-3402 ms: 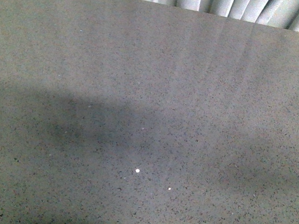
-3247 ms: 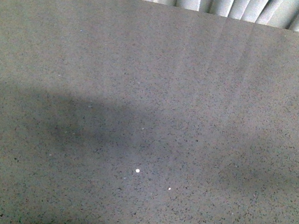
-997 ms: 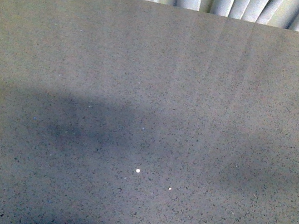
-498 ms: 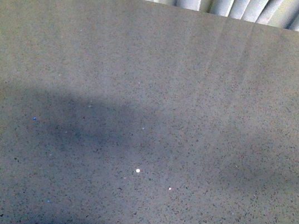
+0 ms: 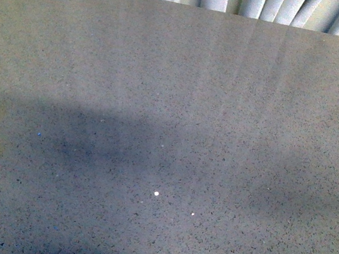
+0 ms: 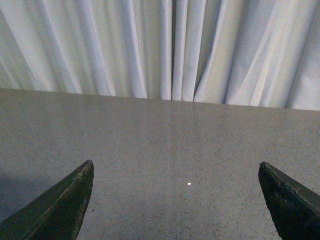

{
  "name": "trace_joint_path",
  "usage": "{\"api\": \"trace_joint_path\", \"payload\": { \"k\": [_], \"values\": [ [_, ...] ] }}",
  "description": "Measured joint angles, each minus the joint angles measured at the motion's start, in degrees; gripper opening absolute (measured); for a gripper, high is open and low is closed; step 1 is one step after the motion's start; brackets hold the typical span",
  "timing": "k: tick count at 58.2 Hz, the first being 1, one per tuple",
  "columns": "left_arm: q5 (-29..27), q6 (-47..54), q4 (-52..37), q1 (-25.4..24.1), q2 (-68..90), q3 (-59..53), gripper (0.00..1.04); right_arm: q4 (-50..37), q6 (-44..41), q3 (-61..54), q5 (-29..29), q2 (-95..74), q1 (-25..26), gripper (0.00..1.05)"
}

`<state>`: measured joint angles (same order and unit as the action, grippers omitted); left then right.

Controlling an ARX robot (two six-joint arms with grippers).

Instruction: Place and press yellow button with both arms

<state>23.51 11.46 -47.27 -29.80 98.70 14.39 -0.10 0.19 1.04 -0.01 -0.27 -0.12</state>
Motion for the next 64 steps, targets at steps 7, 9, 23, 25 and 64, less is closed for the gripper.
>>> {"api": "trace_joint_path", "payload": {
  "k": [7,9,23,25,64],
  "values": [
    [-0.02,0.42,-0.22,0.0,0.0,0.0,0.92,0.02,0.0,0.0,0.0,0.0,0.0,0.96],
    [-0.02,0.57,-0.35,0.0,0.02,0.0,0.9,0.02,0.0,0.0,0.0,0.0,0.0,0.96],
    [-0.04,0.96,-0.87,0.07,0.44,-0.07,0.79,0.02,0.0,0.0,0.0,0.0,0.0,0.96],
    [-0.04,0.98,-0.92,0.11,0.52,-0.11,0.76,0.02,0.0,0.0,0.0,0.0,0.0,0.96],
    [-0.11,1.16,-1.62,1.22,0.74,-0.76,0.34,0.02,0.0,0.0,0.0,0.0,0.0,0.96]
  ]
}}
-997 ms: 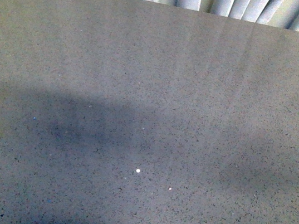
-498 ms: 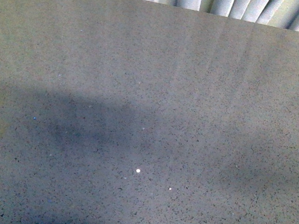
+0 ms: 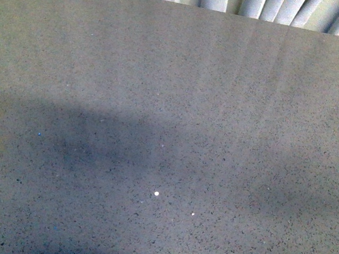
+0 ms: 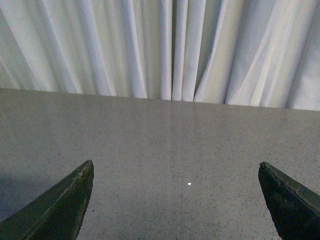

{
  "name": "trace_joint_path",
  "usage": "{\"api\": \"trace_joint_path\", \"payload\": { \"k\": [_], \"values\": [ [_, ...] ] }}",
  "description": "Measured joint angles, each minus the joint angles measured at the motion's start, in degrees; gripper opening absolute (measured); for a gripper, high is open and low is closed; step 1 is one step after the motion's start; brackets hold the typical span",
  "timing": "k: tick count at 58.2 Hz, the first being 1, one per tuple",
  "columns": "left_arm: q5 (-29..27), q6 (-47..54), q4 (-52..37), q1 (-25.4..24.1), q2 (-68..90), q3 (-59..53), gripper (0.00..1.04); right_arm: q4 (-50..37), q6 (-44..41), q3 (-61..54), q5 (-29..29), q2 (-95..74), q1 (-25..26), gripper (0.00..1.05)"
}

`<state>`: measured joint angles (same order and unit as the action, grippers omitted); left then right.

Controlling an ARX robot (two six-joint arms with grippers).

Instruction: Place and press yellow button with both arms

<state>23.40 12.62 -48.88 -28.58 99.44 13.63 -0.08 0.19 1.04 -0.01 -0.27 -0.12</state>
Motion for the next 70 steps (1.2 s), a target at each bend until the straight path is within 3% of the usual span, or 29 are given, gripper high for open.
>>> {"api": "trace_joint_path", "payload": {
  "k": [9,22,31,45,60,70],
  "values": [
    [0.2,0.09,0.04,-0.31,-0.13,-0.09,0.34,0.0,0.0,0.0,0.0,0.0,0.0,0.96],
    [1.29,0.13,7.15,-5.7,-7.63,4.57,0.34,-0.02,0.0,0.0,0.0,0.0,0.0,0.96],
    [2.32,-1.66,13.4,-4.13,-15.89,7.52,0.34,0.0,0.0,0.0,0.02,0.0,0.0,0.96],
    [-2.27,-7.08,16.83,13.79,-25.62,6.86,0.34,0.0,0.0,0.0,0.0,0.0,0.0,0.96],
    [-12.46,-13.68,4.46,40.59,-8.57,8.17,0.34,-0.02,0.0,0.0,0.0,0.0,0.0,0.96],
    [-14.71,-14.86,0.63,47.63,-0.72,11.85,0.34,0.0,0.0,0.0,0.0,0.0,0.0,0.96]
  ]
}}
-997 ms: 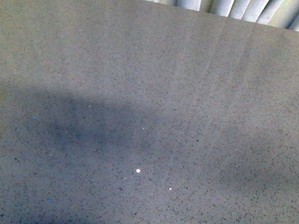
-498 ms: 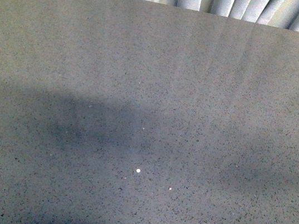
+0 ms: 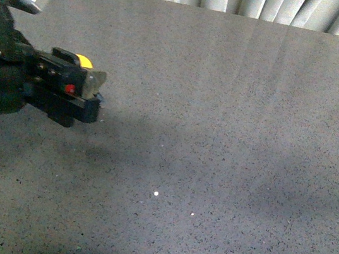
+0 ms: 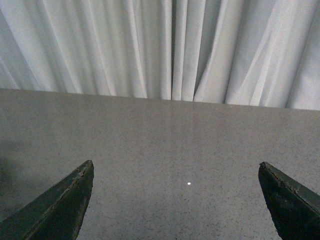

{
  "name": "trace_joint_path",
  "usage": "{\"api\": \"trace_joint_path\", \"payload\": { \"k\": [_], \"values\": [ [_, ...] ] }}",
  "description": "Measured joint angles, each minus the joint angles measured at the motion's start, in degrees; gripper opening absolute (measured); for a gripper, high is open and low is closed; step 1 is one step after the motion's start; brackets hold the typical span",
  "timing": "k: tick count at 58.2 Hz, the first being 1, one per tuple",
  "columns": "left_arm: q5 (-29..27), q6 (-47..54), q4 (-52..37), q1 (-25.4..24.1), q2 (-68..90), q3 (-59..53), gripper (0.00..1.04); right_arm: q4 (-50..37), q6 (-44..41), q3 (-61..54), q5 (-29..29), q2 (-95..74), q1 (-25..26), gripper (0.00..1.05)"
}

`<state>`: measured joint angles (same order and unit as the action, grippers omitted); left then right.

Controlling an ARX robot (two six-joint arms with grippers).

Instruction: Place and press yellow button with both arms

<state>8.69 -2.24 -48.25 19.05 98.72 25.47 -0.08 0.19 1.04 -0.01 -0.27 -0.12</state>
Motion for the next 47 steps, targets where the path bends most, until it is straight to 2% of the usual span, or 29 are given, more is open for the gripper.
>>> {"api": "trace_joint_path", "payload": {
  "k": [12,37,40,47],
  "values": [
    [-0.42,-0.81,-3.32,4.11,8.28,2.64,0.34,0.0,0.0,0.0,0.0,0.0,0.0,0.96],
    [-0.98,-1.05,-6.23,6.25,14.23,3.21,0.34,-0.02,0.0,0.0,0.0,0.0,0.0,0.96],
    [-0.98,-1.05,-6.51,6.34,14.49,3.23,0.39,0.0,0.0,0.0,0.0,0.0,0.0,0.96],
    [-0.81,-1.05,-6.73,6.45,15.74,3.21,0.62,0.0,0.0,0.0,0.0,0.0,0.0,0.96]
  ]
}}
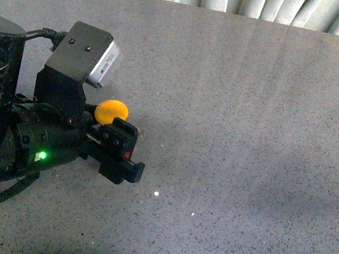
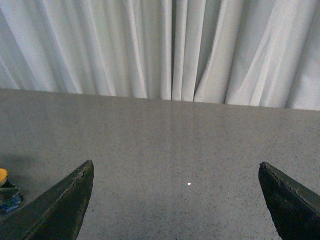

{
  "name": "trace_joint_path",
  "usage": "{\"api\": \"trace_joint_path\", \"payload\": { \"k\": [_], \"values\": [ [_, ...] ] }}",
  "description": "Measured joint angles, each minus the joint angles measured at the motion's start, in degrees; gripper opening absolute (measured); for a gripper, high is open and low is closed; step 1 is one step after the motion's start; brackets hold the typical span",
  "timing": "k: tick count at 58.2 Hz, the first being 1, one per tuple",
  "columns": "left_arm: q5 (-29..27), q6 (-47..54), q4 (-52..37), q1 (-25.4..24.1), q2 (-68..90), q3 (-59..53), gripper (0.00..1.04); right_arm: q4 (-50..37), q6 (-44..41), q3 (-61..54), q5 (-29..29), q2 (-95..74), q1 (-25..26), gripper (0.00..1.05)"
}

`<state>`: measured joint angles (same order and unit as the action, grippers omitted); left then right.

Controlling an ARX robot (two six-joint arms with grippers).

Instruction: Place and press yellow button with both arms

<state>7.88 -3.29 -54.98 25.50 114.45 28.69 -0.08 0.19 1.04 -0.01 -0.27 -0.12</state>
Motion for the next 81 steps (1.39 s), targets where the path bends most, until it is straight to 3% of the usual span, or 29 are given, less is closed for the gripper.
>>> {"api": "trace_joint_path", "payload": {
  "k": [14,33,44,50,55,56,61,68,69,74,81],
  "values": [
    [0.81,0.13,-1.33,0.04,-1.33,-2.58,0.97,-0.02,0.0,0.0,0.0,0.0,0.0,0.96],
    [5.79,-0.28,-3.04,-3.45,-15.06,-13.77,0.96,-0.02,0.0,0.0,0.0,0.0,0.0,0.96],
    [14.53,-1.36,5.7,-14.36,-33.07,-22.08,0.96,0.0,0.0,0.0,0.02,0.0,0.0,0.96],
    [22.62,-2.19,13.68,-24.74,-45.2,-23.23,0.96,0.0,0.0,0.0,0.02,0.0,0.0,0.96],
    [5.95,0.37,-1.84,-26.03,-47.71,-28.11,0.81,0.0,0.0,0.0,-0.09,0.0,0.0,0.96],
    [1.73,0.7,-2.95,-25.88,-48.7,-28.24,0.77,-0.02,0.0,0.0,-0.07,0.07,0.0,0.96],
    [-6.86,1.77,0.04,-25.68,-57.92,-28.61,0.63,0.02,0.0,0.0,-0.11,0.02,0.0,0.96],
    [-7.76,2.21,9.09,-25.64,-70.01,-29.05,0.47,0.02,0.0,0.0,-0.11,0.04,0.0,0.96],
    [-7.78,2.36,11.06,-25.62,-72.76,-29.07,0.4,0.04,-0.02,0.0,-0.11,0.02,0.0,0.96],
    [-7.82,2.4,14.45,-25.62,-77.75,-29.07,0.28,0.04,-0.02,0.0,-0.13,0.04,0.0,0.96],
    [-7.89,2.4,20.92,-25.62,-85.44,-29.07,0.03,0.04,-0.02,0.0,-0.13,0.02,0.0,0.96]
  ]
}}
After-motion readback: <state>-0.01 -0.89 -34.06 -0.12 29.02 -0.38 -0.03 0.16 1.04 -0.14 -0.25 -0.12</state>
